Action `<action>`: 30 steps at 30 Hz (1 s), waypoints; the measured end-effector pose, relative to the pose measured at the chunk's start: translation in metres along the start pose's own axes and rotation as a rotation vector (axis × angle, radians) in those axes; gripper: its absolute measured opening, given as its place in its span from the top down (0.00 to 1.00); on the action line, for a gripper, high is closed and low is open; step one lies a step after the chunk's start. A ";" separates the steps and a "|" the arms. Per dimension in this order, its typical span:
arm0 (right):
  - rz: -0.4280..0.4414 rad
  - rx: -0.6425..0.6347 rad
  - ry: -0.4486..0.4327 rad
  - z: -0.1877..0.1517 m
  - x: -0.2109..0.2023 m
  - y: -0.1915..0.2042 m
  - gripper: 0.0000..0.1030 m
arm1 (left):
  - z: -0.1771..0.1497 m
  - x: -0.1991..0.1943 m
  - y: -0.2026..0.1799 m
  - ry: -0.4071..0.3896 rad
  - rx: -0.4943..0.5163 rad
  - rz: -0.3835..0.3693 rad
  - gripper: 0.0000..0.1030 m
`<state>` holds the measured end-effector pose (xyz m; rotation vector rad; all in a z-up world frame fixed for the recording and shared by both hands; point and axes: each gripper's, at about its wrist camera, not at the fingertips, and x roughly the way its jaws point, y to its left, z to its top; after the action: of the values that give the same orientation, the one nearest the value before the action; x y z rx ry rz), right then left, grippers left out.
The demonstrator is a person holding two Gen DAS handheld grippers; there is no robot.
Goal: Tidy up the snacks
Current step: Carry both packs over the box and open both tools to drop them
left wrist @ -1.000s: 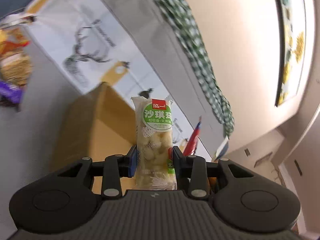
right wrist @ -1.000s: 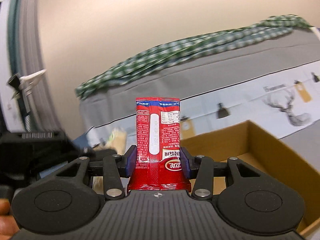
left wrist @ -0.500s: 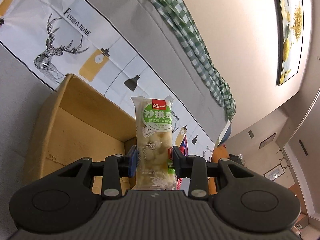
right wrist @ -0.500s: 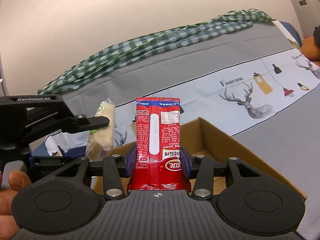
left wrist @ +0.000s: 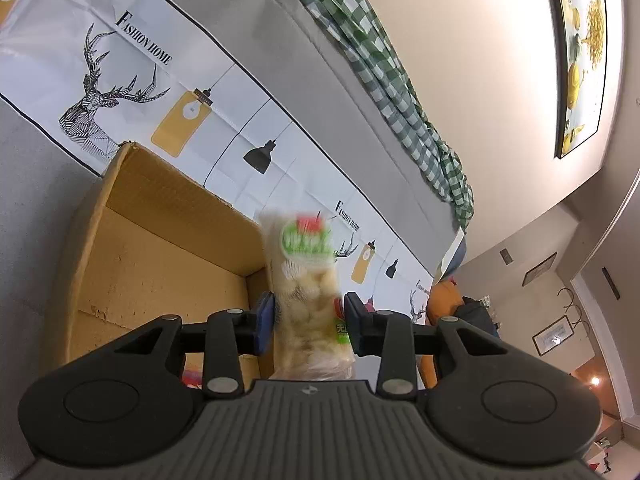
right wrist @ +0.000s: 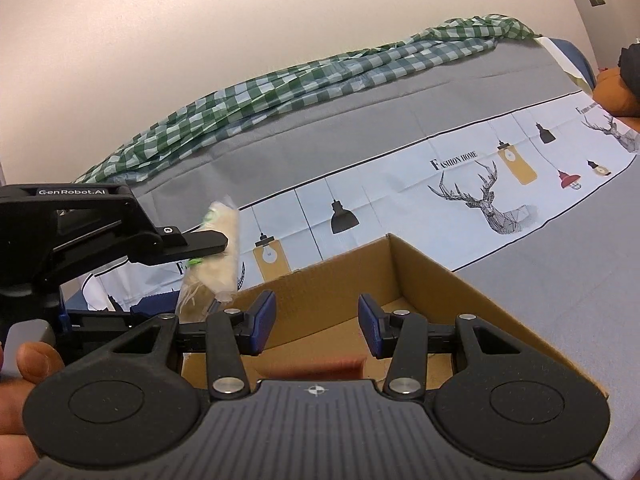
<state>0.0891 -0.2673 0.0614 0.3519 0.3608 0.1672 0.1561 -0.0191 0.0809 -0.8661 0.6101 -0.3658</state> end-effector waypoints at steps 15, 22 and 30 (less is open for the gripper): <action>-0.033 -0.041 0.024 -0.005 0.002 0.006 0.39 | -0.008 -0.040 -0.016 -0.090 0.193 0.147 0.23; -0.030 -0.104 0.024 -0.013 -0.001 0.016 0.39 | -0.018 -0.094 0.017 -0.154 0.326 0.356 0.19; 0.078 -0.205 0.029 -0.029 -0.014 0.038 0.35 | -0.015 -0.132 0.102 -0.124 0.328 0.581 0.19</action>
<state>0.0617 -0.2258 0.0541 0.1616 0.3550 0.2838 0.0500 0.1038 0.0383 -0.3663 0.6355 0.1145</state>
